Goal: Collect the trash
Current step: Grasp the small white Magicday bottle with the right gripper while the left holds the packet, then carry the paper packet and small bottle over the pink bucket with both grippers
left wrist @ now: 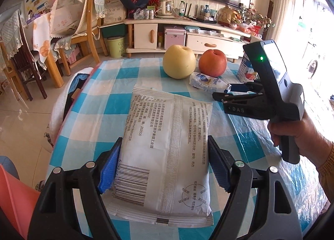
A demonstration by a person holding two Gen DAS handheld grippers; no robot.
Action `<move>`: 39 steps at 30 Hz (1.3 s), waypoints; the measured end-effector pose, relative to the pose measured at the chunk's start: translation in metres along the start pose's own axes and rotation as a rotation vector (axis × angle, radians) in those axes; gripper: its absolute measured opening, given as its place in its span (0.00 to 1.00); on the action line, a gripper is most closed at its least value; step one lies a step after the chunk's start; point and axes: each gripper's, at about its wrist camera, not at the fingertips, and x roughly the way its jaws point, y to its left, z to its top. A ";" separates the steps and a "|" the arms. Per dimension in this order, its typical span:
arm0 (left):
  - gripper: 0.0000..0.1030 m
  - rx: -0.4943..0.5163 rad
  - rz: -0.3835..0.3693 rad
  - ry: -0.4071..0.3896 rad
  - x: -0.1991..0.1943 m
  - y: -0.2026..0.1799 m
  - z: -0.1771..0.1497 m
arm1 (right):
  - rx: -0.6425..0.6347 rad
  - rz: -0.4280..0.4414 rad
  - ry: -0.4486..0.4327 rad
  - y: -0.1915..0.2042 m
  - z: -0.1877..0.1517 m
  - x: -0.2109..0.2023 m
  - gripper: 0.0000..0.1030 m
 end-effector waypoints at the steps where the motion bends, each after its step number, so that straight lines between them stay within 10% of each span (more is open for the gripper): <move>1: 0.75 0.008 0.005 -0.006 -0.002 -0.002 0.000 | -0.010 -0.012 -0.001 0.004 -0.001 -0.002 0.44; 39: 0.75 -0.138 0.063 -0.154 -0.084 0.025 -0.026 | 0.076 0.028 -0.017 0.060 -0.046 -0.155 0.34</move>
